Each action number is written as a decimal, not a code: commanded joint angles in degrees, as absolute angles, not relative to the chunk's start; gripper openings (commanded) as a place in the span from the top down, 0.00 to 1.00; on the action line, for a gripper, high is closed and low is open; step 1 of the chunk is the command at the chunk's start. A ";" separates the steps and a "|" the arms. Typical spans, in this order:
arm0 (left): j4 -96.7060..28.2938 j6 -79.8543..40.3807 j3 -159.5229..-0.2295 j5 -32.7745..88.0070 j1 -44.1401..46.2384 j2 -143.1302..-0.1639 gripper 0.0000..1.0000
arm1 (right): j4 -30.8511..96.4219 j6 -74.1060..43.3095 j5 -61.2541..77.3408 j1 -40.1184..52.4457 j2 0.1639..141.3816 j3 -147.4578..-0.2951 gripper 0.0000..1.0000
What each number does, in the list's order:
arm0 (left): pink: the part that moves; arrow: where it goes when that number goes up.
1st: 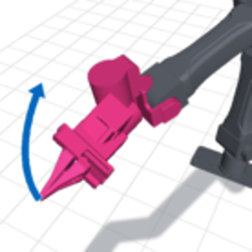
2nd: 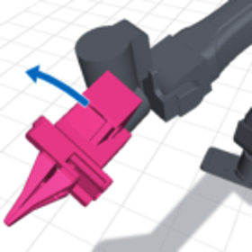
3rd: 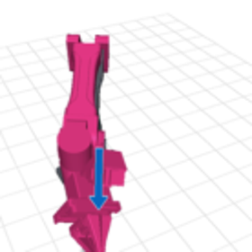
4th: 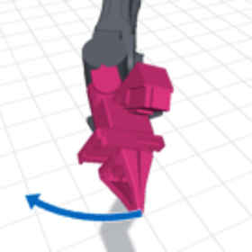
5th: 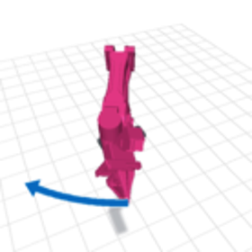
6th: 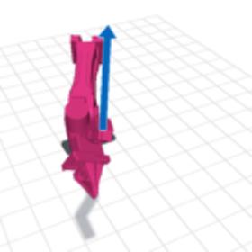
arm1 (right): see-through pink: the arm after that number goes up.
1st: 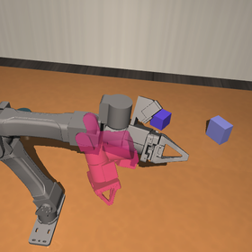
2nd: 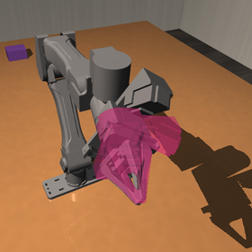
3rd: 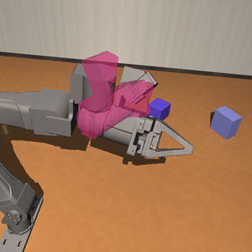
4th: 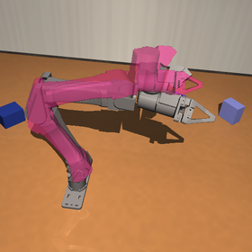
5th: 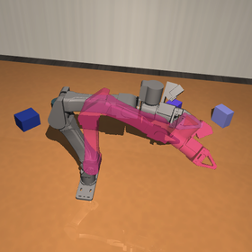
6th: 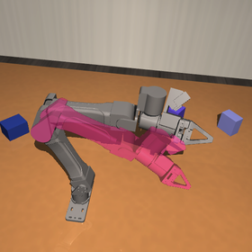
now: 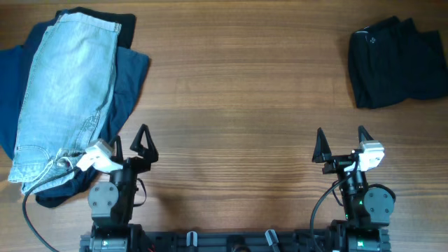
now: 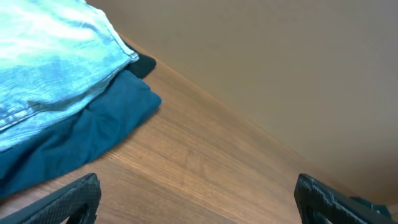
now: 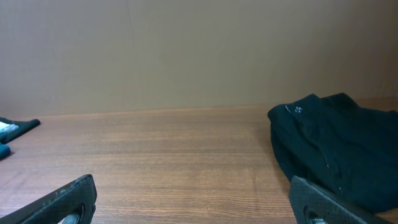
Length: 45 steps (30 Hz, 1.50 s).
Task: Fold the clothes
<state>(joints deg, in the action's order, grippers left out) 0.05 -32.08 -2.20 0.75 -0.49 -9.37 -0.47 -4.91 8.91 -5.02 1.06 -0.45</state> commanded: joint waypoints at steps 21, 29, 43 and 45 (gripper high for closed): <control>-7.35 -24.38 -1.72 0.62 -0.86 -0.12 0.00 | -0.64 -4.89 8.29 -4.99 0.80 -0.30 0.00; -7.33 -24.32 -1.72 0.58 -0.86 -0.12 0.00 | -0.64 -4.89 8.29 -4.99 0.80 -0.30 0.00; -7.18 -12.38 -1.72 1.21 -0.86 -2.76 0.00 | -0.64 -4.86 8.29 -4.99 0.80 -0.30 0.00; -7.16 -12.40 -1.72 1.21 -0.86 -3.49 0.00 | -0.67 -4.86 8.29 -4.99 0.80 -0.30 0.00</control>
<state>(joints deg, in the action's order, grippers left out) -7.35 -13.98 -2.17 0.54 -0.49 -2.44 -0.49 -4.91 8.91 -5.02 1.06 -0.45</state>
